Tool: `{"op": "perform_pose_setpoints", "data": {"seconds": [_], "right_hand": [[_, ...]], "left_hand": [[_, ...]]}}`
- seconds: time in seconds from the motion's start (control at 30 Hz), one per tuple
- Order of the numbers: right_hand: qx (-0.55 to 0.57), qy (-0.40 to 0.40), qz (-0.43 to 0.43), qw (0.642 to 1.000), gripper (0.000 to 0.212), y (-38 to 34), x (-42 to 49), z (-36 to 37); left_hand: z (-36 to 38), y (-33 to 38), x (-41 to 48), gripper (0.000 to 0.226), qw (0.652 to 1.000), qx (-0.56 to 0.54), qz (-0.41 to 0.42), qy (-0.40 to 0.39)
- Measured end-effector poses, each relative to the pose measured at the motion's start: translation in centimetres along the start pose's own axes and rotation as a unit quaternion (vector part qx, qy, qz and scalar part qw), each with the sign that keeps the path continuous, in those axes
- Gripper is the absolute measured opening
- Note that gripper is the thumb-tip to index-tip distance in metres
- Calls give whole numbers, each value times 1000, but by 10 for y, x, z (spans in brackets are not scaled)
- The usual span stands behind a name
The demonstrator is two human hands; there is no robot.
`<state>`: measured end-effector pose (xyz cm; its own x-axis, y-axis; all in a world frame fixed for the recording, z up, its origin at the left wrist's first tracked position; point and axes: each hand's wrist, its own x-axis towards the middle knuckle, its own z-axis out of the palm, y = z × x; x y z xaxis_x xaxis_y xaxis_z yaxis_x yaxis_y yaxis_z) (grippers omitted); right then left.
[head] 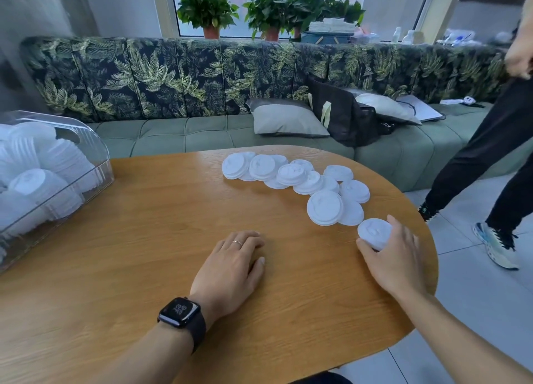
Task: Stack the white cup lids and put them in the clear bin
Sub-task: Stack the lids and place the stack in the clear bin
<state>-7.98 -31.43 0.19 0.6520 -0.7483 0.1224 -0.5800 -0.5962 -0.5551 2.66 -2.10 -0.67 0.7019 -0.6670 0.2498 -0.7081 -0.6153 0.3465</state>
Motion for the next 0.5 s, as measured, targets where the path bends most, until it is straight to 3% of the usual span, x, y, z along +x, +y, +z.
{"op": "perform_pose_setpoints", "data": {"seconds": [0.13,0.3,0.5], "right_hand": [[35,22,12,999,79,1,-3,0],[117,120,-13,986,73,-9,-29,-6],[204,83,-227,949,75,-39,-76,22]], "left_hand": [[-1,0,-1,37,1000,0,2,5],[-3,2,-1,36,1000,-12,-5,8],[-11,8,-5,39,990,-135,-47,-14]]}}
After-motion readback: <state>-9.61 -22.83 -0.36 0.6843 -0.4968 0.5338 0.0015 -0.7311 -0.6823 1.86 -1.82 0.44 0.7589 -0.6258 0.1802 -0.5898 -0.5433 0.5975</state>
